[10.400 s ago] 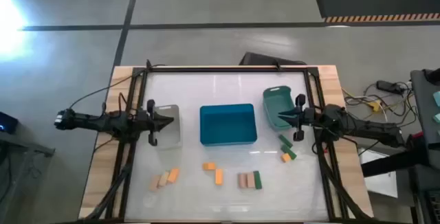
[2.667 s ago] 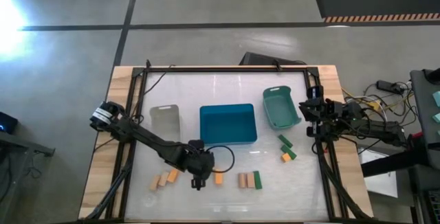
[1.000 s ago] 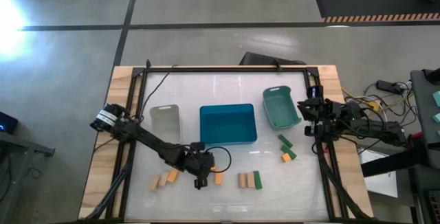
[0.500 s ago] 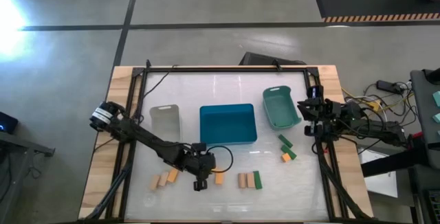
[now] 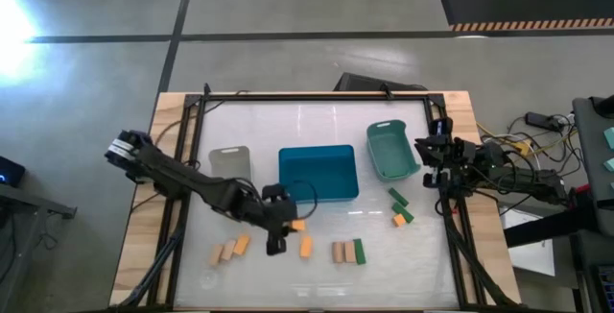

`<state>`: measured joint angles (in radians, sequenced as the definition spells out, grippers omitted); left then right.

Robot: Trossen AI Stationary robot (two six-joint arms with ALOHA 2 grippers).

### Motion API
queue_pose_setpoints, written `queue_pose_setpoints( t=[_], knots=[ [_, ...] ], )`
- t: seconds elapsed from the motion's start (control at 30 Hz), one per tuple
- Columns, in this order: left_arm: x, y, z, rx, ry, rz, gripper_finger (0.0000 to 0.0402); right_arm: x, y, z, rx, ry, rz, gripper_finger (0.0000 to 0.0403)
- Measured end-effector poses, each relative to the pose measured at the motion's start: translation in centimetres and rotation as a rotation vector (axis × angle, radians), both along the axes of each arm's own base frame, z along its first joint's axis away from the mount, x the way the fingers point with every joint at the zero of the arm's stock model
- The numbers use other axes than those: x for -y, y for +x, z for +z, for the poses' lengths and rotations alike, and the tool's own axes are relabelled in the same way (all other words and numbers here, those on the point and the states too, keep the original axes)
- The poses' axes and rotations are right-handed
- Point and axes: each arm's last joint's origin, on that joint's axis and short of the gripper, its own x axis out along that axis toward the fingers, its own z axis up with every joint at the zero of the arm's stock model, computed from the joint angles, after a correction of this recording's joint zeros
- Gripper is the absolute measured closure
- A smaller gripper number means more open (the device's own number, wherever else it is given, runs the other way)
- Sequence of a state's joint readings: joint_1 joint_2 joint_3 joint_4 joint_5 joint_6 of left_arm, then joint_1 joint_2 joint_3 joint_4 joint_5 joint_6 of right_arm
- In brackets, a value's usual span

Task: Sort & place blocks by color
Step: Put the yellow block into the blue bin

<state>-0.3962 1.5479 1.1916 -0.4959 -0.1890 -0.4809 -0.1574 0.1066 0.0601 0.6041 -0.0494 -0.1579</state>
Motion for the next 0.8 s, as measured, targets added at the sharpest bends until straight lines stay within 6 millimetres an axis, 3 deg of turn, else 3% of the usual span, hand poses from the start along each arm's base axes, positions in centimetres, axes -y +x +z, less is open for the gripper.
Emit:
queue_pose_setpoints(
  t=[0.23, 0.4, 0.6, 0.8],
  knots=[
    [-3.4, -1.8, 2.2, -0.017, 0.048, 0.075, 0.0283, 0.0, 0.0, 0.1, 0.008, -0.004, -0.002, 0.0360],
    [-5.7, -1.4, 2.9, 0.019, 0.103, 0.082, 0.0283, 0.0, -0.1, 0.1, 0.011, -0.005, -0.002, 0.0360],
    [-8.3, 0.8, 2.0, 0.054, 0.184, 0.084, 0.0283, 0.0, -0.1, 0.1, 0.013, -0.011, -0.007, 0.0360],
    [-11.5, 3.2, -0.2, 0.022, 0.266, 0.063, 0.0283, 0.0, -0.1, 0.1, 0.013, -0.016, -0.014, 0.0360]
  ],
)
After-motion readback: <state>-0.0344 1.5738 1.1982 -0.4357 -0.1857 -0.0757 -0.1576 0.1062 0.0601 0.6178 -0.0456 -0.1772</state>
